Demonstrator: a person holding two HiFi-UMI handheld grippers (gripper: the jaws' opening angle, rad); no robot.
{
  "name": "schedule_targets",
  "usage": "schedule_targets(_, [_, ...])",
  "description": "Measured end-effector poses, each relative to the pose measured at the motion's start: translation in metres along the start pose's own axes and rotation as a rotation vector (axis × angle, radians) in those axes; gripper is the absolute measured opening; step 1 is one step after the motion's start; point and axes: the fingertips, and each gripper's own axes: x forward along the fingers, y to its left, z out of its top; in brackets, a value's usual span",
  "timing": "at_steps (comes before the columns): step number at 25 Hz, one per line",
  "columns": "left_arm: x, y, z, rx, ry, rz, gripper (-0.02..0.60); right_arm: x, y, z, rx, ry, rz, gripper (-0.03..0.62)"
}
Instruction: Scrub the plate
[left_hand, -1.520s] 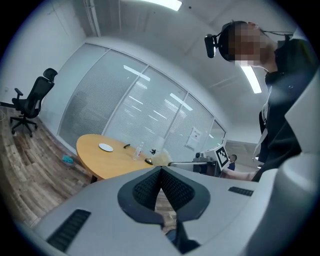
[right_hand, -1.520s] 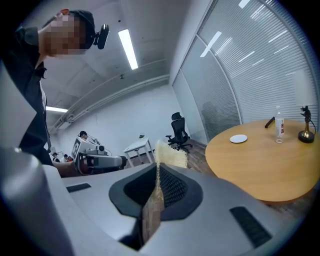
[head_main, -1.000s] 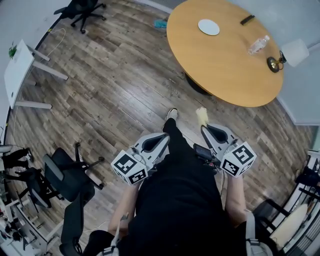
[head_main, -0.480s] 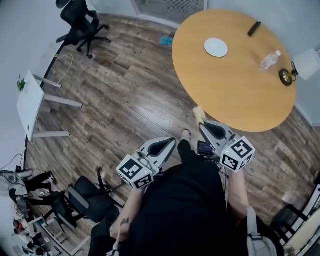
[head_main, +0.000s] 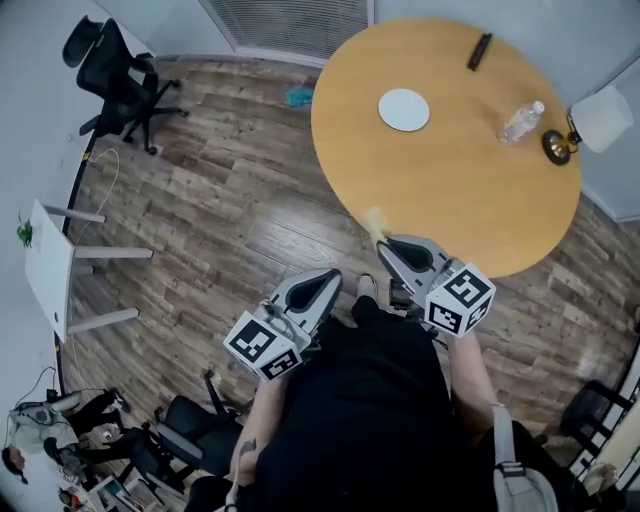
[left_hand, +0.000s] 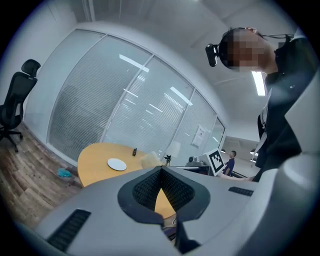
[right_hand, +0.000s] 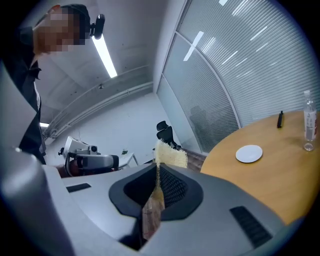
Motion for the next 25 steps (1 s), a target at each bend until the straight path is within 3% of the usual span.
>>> schedule_targets(6, [0.013,0.027,0.011,-0.011,0.054,-0.077,0.011,0.016,-0.015,0.004,0.032,-0.004,-0.084,0.026])
schedule_targets(15, [0.044,0.085,0.041,-0.013,0.145,-0.304,0.011,0.061,-0.045,0.027,0.079,-0.05,-0.3,0.026])
schedule_targets(21, [0.051,0.137,0.088,0.052,0.192,-0.476,0.012,0.116,-0.055,0.064,0.104,-0.091,-0.463,0.026])
schedule_targets(25, [0.035,0.169,0.111,0.087,0.214,-0.549,0.011,0.145,-0.058,0.078,0.096,-0.102,-0.554,0.026])
